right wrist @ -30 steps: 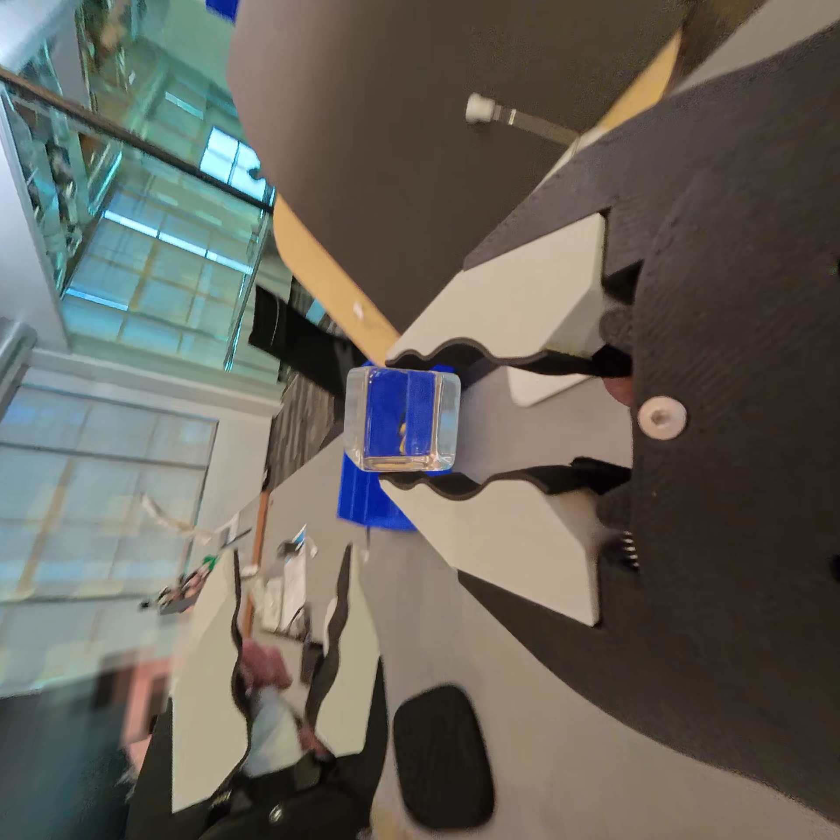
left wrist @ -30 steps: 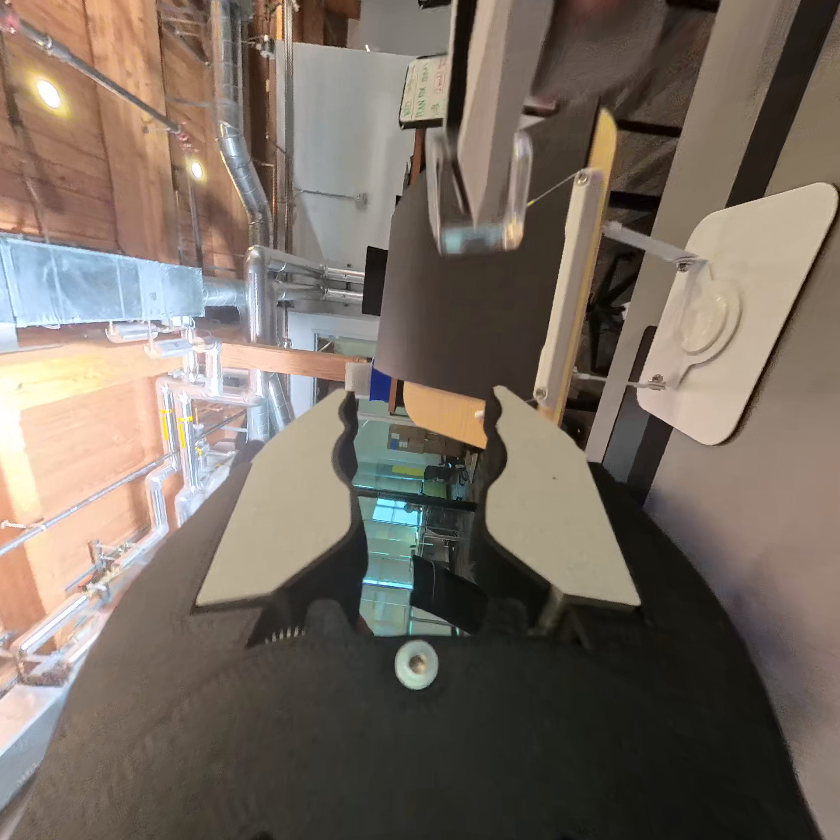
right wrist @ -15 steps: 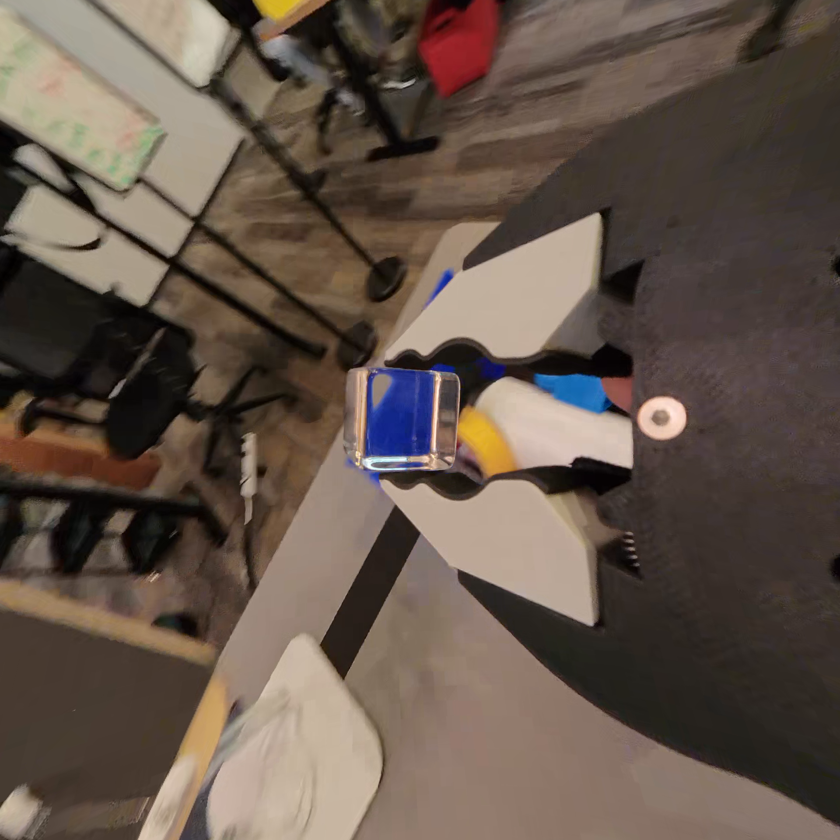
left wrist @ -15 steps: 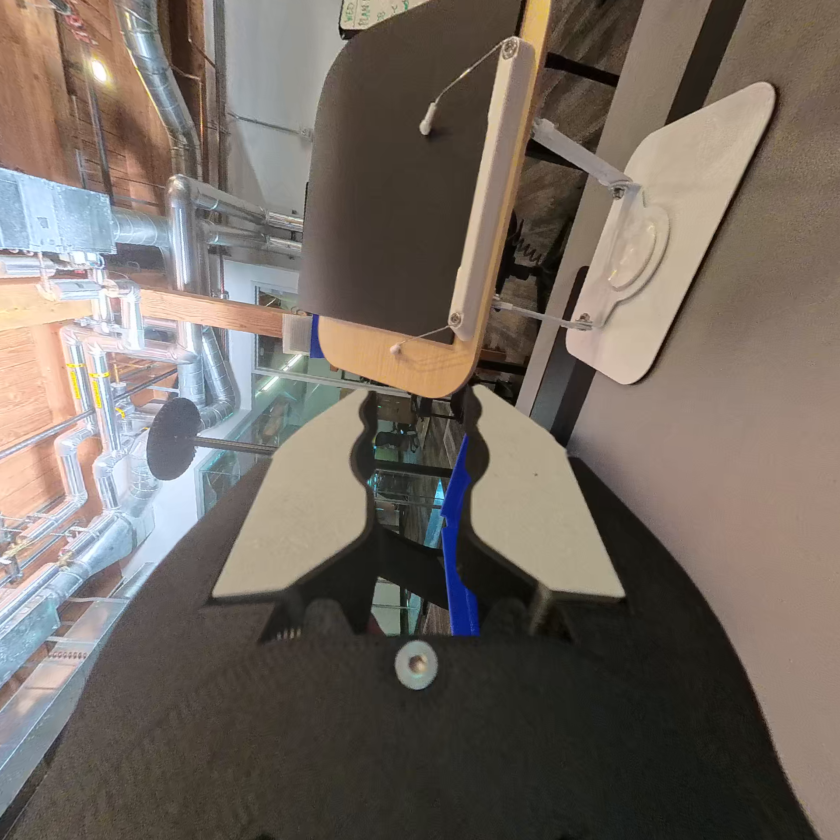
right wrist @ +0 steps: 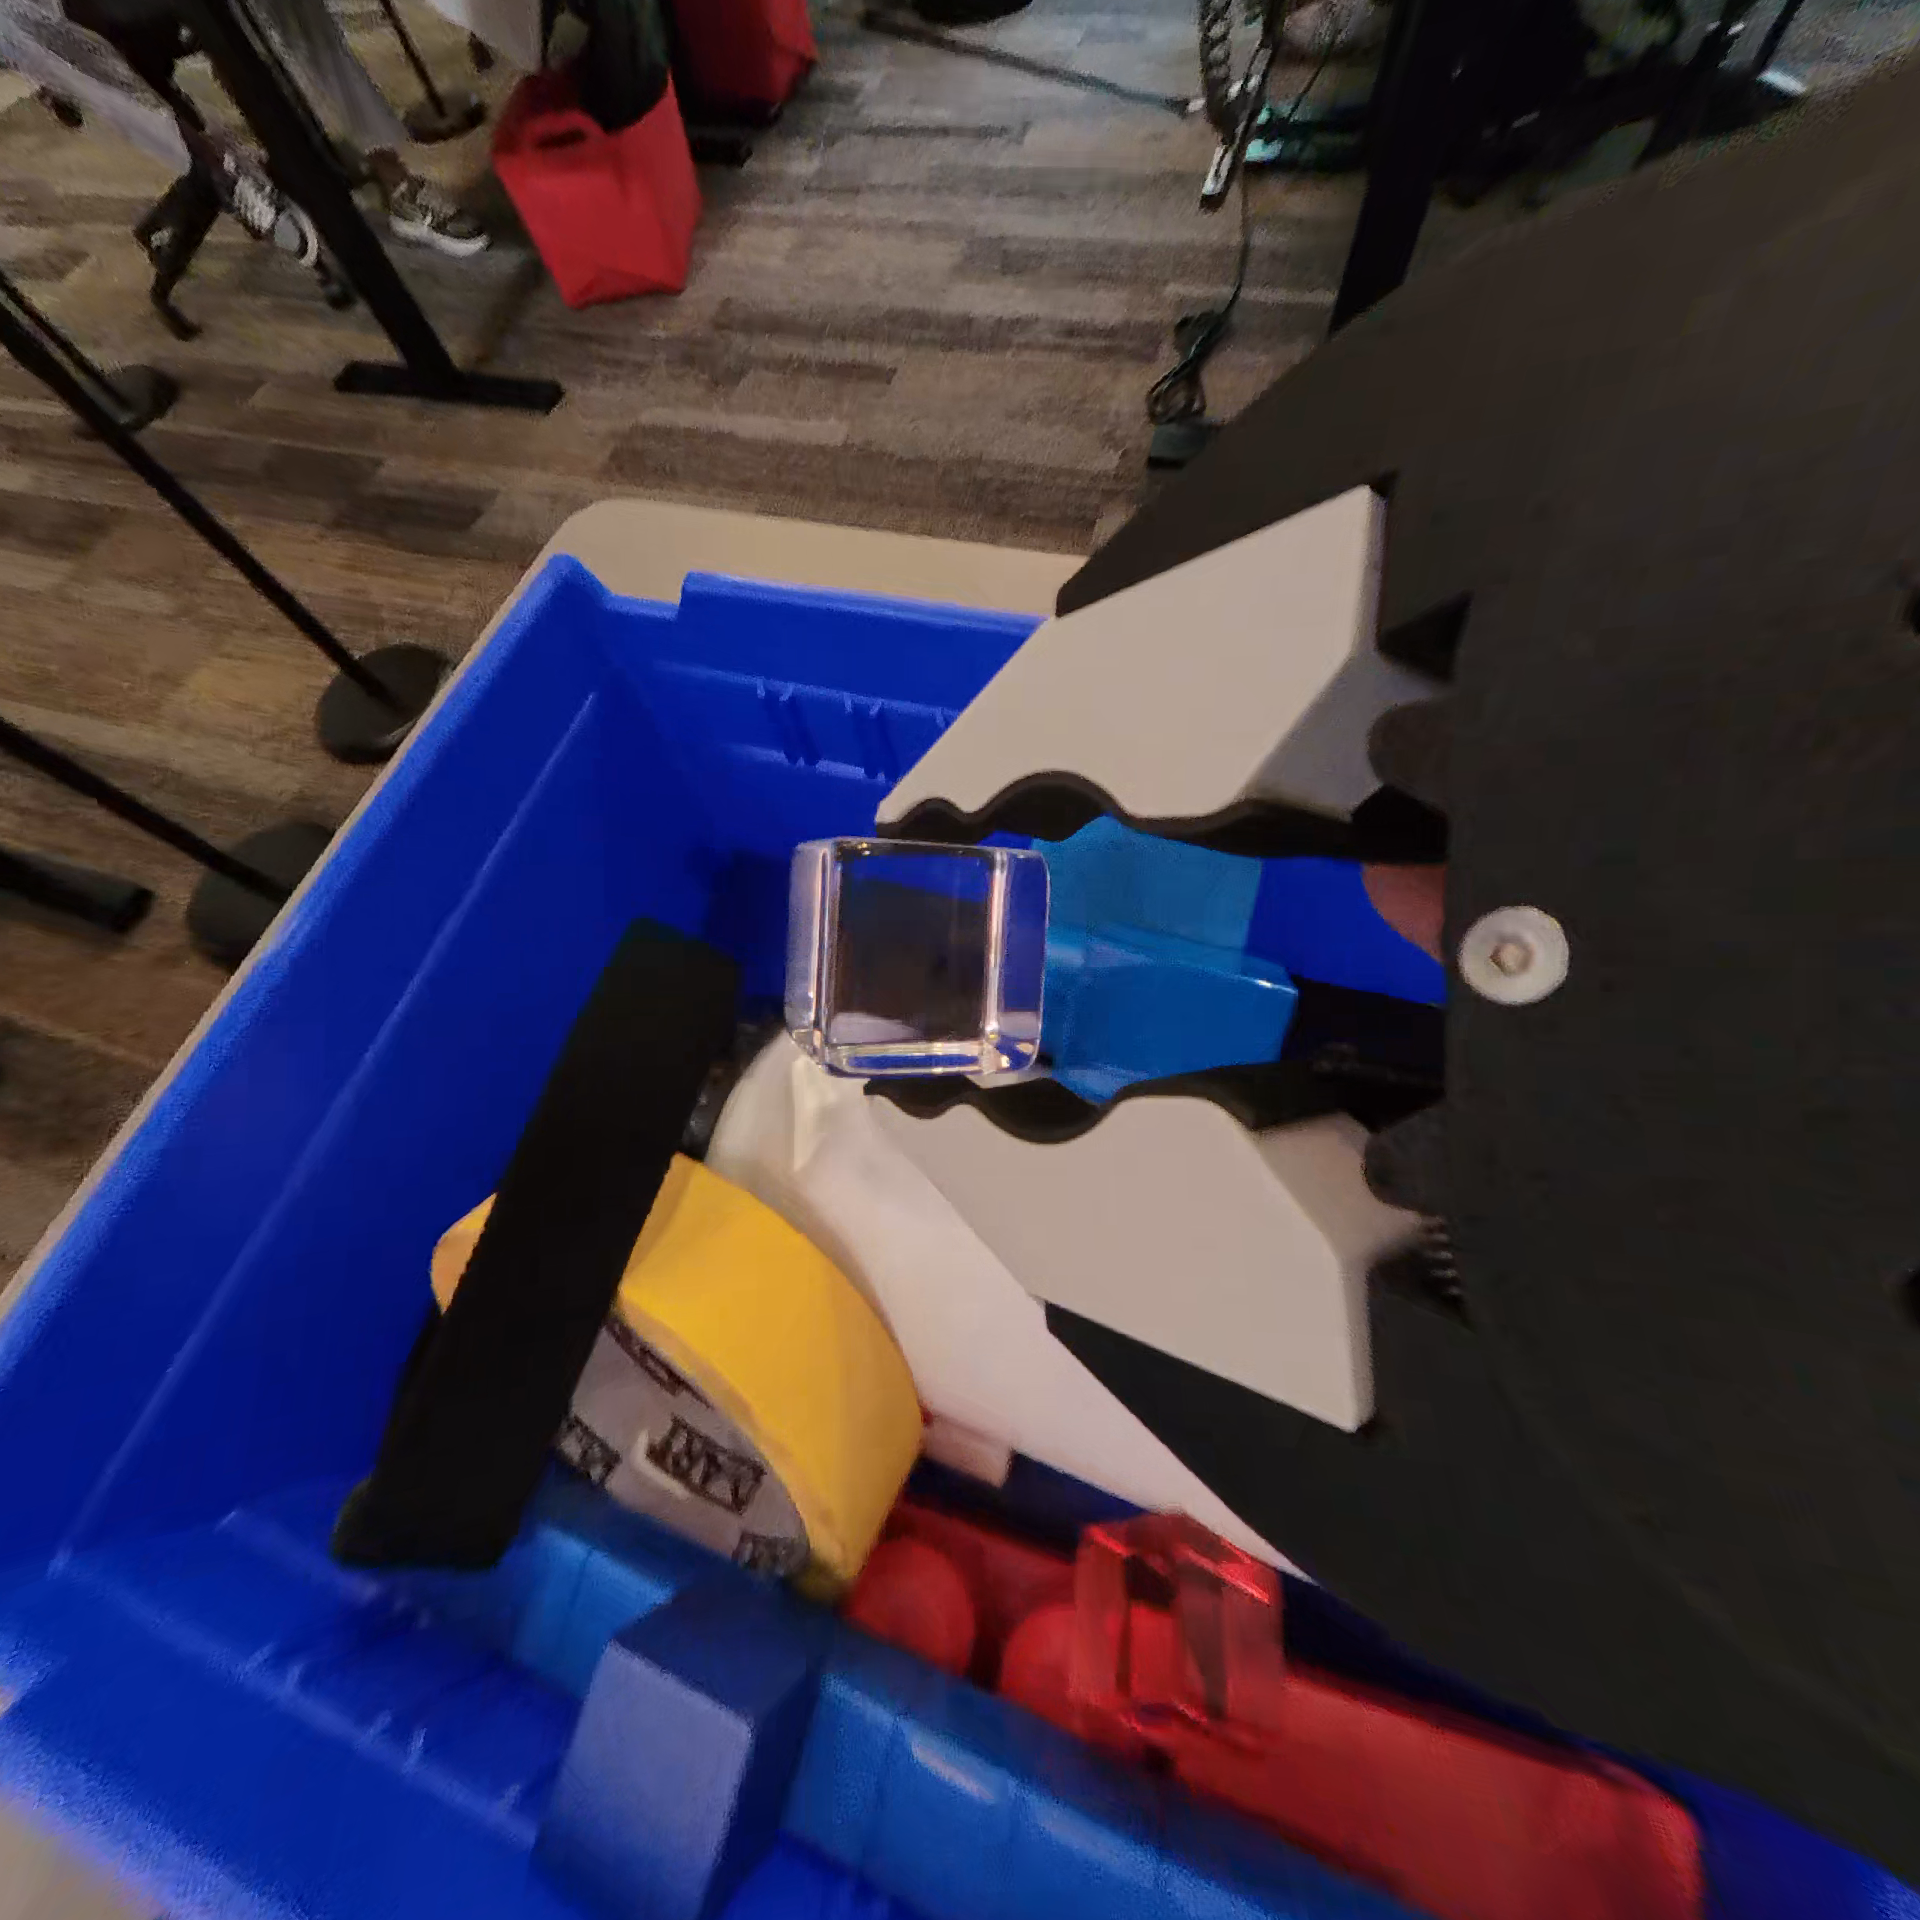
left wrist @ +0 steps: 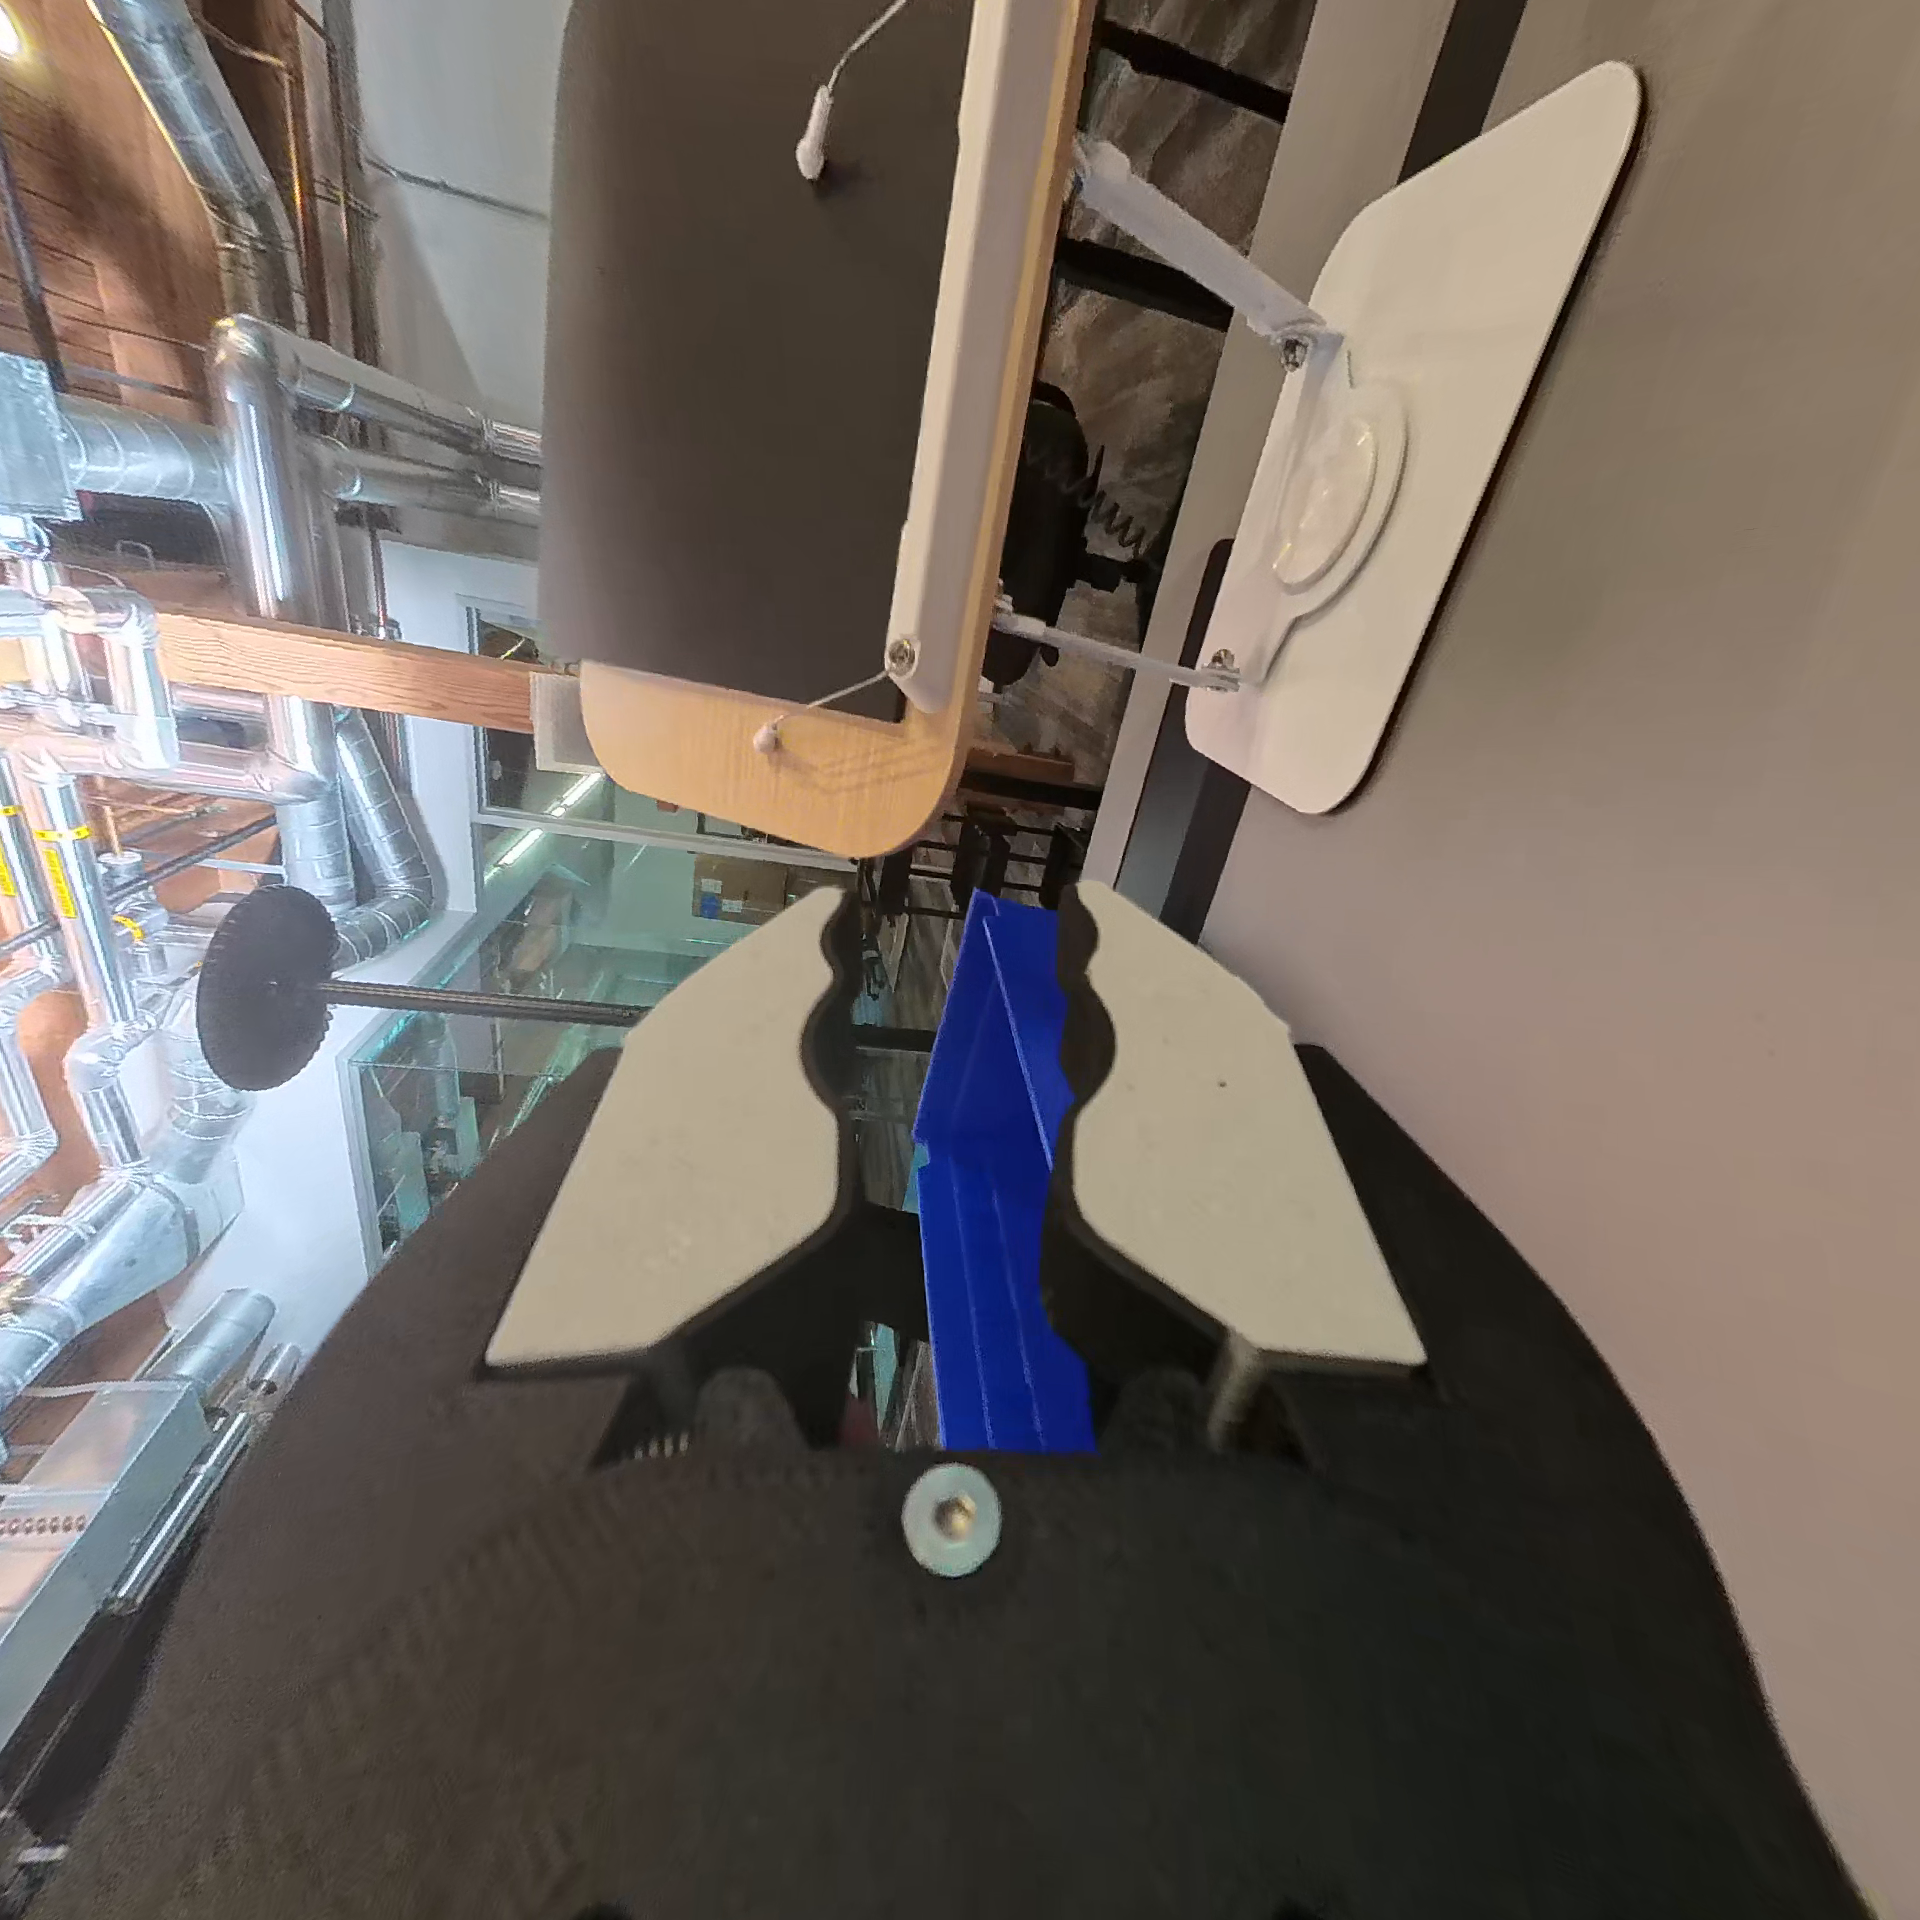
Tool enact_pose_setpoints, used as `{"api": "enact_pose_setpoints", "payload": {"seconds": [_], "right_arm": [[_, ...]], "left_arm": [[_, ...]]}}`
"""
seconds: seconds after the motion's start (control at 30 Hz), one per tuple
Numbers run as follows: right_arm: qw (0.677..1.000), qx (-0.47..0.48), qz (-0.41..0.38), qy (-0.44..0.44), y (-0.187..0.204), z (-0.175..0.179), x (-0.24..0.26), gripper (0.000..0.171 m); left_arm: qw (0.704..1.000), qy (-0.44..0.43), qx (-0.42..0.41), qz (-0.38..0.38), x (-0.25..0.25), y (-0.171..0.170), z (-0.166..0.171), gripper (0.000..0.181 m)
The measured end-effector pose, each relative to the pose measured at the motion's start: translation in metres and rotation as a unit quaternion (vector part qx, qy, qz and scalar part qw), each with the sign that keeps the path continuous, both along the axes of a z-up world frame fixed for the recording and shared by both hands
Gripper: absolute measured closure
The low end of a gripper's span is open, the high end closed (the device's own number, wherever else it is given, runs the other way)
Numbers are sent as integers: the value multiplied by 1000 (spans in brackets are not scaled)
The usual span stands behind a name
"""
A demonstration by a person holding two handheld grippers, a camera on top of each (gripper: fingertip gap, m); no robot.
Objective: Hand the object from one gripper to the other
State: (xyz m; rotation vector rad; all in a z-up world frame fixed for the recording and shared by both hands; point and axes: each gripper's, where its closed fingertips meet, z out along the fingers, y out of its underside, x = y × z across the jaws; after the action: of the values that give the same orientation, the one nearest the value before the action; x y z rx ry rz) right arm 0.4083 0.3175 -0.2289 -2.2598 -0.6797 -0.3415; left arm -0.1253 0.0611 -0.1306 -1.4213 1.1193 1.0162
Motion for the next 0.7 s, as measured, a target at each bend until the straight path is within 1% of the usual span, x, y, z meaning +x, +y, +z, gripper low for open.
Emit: {"api": "enact_pose_setpoints", "payload": {"seconds": [0.1, 0.27, 0.43, 0.5, 0.57, 0.7], "right_arm": [[999, -2, -22, -26, 2, -5, 10, 130], [999, -6, -37, -21, 3, -12, 17, 130], [999, 5, -40, -36, 5, -7, 17, 122], [998, 7, -41, -45, 4, -4, 18, 115], [998, 15, -43, -41, 3, 2, 17, 114], [997, 40, -37, -47, 1, 22, 15, 112]], "left_arm": [[1000, -6, -6, 5, -6, -1, -4, 146], [999, -19, 1, 33, -28, -5, 2, 144], [994, -40, 20, 99, -83, -15, 24, 143], [990, -43, 20, 131, -109, -18, 31, 143], [986, -49, 17, 158, -136, -20, 35, 143], [979, -75, -26, 185, -173, -16, 22, 143]]}}
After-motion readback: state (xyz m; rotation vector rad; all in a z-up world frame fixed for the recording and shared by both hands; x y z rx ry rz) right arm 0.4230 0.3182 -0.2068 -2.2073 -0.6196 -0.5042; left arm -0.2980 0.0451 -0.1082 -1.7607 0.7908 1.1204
